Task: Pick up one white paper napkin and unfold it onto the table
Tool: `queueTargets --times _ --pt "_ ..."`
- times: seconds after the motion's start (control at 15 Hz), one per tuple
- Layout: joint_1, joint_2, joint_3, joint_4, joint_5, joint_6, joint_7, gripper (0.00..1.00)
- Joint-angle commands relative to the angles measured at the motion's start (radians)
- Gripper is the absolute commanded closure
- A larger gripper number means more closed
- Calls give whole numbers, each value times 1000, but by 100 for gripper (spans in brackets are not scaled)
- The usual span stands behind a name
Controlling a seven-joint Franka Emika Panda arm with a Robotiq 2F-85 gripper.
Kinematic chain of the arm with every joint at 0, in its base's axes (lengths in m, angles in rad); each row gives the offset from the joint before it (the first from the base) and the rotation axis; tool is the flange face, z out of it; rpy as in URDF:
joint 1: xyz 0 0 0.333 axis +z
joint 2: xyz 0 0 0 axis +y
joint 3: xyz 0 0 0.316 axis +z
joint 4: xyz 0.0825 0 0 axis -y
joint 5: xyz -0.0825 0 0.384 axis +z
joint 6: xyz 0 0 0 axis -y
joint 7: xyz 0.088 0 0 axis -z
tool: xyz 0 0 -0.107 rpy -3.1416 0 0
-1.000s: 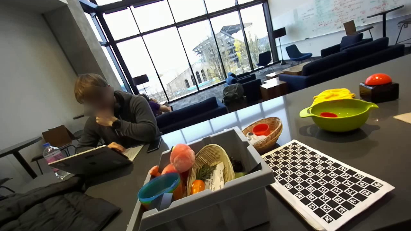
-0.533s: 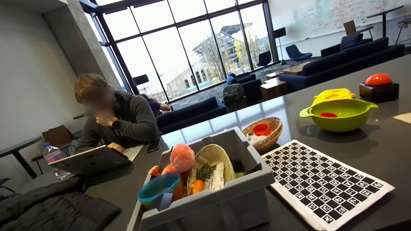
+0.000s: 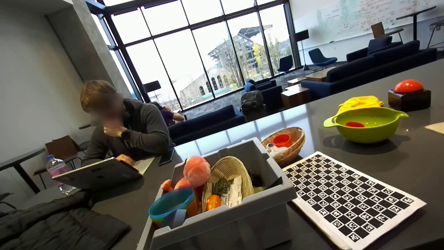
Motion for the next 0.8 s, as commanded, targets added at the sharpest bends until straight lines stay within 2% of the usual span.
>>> queueTargets --times 0.0,0.07,0.73 --pt "24 -48 37 -18 234 -63 -157 0" --pt "17 -6 18 2 138 -27 -83 0" --pt "20 -1 16 3 152 -30 -93 0"
